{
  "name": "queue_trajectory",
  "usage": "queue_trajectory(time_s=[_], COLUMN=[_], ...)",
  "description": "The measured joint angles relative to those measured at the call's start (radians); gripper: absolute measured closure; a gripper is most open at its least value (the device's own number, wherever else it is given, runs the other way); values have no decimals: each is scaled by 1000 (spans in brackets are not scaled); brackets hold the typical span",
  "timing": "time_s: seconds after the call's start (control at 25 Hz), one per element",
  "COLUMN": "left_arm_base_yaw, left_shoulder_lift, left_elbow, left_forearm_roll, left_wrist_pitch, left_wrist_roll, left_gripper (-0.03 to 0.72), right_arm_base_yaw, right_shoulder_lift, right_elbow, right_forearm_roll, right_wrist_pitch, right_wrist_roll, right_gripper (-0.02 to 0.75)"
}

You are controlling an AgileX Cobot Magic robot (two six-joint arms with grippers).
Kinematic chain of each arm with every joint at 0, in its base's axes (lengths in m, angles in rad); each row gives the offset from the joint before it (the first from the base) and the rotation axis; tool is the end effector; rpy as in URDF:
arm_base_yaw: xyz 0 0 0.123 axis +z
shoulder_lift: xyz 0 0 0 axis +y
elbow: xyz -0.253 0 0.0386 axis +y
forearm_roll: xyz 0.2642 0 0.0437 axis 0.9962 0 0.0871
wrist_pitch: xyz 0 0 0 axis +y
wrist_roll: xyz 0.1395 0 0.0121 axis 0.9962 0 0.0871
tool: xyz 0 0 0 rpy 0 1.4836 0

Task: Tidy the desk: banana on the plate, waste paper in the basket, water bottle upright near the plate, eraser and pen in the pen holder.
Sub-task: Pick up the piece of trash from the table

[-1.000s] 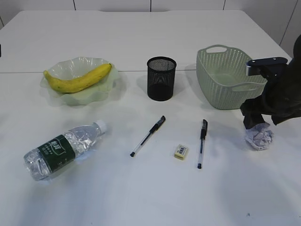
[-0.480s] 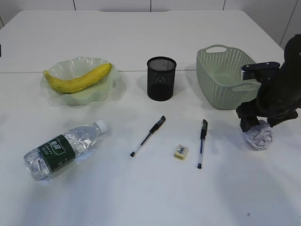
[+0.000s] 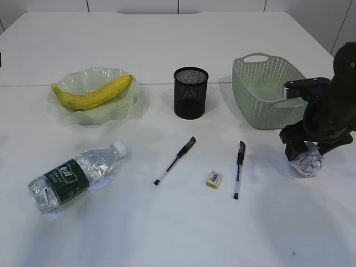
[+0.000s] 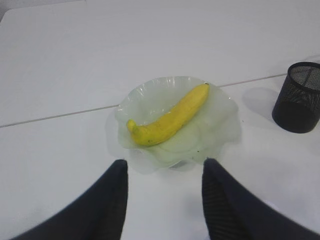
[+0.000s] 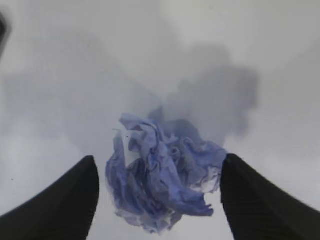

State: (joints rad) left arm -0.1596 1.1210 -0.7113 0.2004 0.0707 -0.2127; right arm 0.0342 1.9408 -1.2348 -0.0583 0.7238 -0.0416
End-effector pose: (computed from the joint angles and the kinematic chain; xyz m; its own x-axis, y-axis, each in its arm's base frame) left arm 0.3102 -0.0479 0.2489 -0.3788 0.0480 -0.9242 0.1412 0.9900 -0.0064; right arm 0.3885 0.0079 0.0705 -0.9676 -0.1183 -0.2230 -0.1082 0.9925 -0.0568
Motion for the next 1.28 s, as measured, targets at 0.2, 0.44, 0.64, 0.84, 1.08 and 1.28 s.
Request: queue_trajectory(time_s=[0.2, 0.44, 0.64, 0.84, 1.08, 1.28], left_arm_base_yaw=[0, 0, 0, 0, 0, 0], left_shoulder_lift=[0, 0, 0, -2, -20, -28], left_elbow=[0, 0, 0, 0, 0, 0], left_forearm_roll=[2, 2, 2, 2, 2, 2], left_wrist_pitch=[0, 0, -2, -2, -4, -4], left_wrist_roll=[0, 0, 0, 0, 0, 0], left_gripper=[348, 348, 348, 347, 347, 347], right_arm_base_yaw=[0, 0, 0, 0, 0, 0], right_shoulder_lift=[0, 0, 0, 0, 0, 0], right_elbow=[-2, -4, -4, -4, -4, -9], right_forearm_roll=[0, 0, 0, -1, -2, -2], right_wrist_pitch=[2, 10, 32, 61, 95, 167], right_wrist_roll=[0, 0, 0, 0, 0, 0], right_gripper=[262, 415, 521, 670, 720, 721])
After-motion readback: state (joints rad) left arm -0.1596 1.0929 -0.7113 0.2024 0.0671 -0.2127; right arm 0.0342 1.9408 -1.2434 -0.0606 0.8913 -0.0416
